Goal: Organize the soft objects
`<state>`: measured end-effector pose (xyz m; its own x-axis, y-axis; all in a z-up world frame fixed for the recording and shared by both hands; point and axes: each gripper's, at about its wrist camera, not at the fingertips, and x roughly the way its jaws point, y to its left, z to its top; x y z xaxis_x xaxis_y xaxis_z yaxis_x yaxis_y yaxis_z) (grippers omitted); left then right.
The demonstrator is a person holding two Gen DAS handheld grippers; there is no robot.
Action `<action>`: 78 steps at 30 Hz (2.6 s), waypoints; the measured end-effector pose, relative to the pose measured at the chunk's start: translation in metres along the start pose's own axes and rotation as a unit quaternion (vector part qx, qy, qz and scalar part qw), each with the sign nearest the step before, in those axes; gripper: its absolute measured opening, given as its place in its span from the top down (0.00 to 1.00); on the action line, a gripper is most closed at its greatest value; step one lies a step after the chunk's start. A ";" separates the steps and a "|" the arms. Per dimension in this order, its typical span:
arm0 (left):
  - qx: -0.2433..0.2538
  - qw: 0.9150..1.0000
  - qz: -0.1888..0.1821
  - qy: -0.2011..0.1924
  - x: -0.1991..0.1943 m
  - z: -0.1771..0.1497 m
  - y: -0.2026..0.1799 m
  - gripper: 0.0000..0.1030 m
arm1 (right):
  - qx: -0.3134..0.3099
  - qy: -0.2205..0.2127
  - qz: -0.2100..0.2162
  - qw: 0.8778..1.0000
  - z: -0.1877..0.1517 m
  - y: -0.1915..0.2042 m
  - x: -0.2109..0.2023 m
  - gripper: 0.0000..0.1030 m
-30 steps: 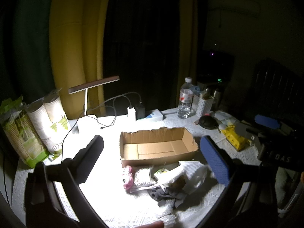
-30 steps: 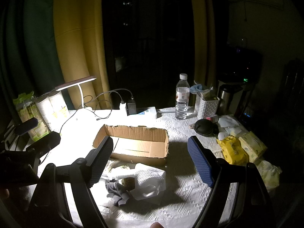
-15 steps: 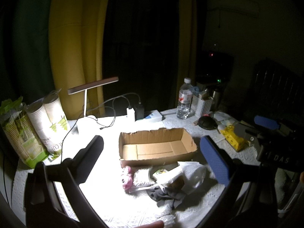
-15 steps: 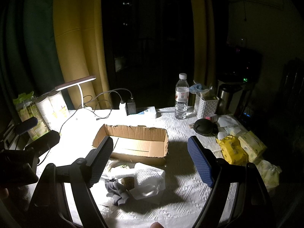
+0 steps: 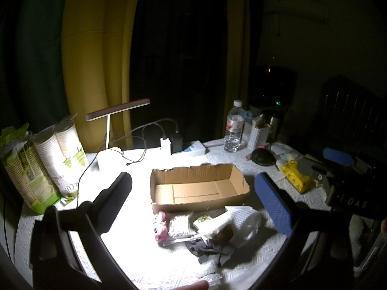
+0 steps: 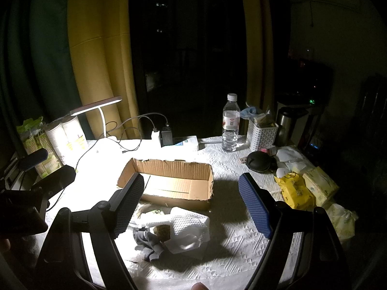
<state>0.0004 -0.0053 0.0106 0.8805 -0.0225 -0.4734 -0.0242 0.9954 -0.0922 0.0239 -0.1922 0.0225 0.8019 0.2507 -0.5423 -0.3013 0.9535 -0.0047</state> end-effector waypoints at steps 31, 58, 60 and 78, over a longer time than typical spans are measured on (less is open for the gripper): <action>0.007 0.988 0.005 0.155 0.084 -0.127 -0.017 0.01 | 0.007 0.108 0.026 0.994 -0.108 -0.040 0.082 0.19; 0.032 0.962 -0.046 0.266 0.122 -0.215 -0.017 0.51 | 0.043 0.167 0.096 0.980 -0.151 -0.032 0.175 0.32; 0.036 0.963 -0.050 0.262 0.119 -0.215 -0.018 0.53 | 0.037 0.174 0.090 0.980 -0.151 -0.029 0.178 0.55; 0.019 0.980 -0.047 0.192 0.094 -0.175 0.007 0.56 | 0.025 0.094 0.059 0.993 -0.108 -0.039 0.118 0.96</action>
<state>0.0003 -0.0168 -0.1876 0.6346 -0.1403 -0.7600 0.0730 0.9899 -0.1218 0.0741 -0.2175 -0.1324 0.6501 0.3297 -0.6846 -0.3570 0.9278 0.1078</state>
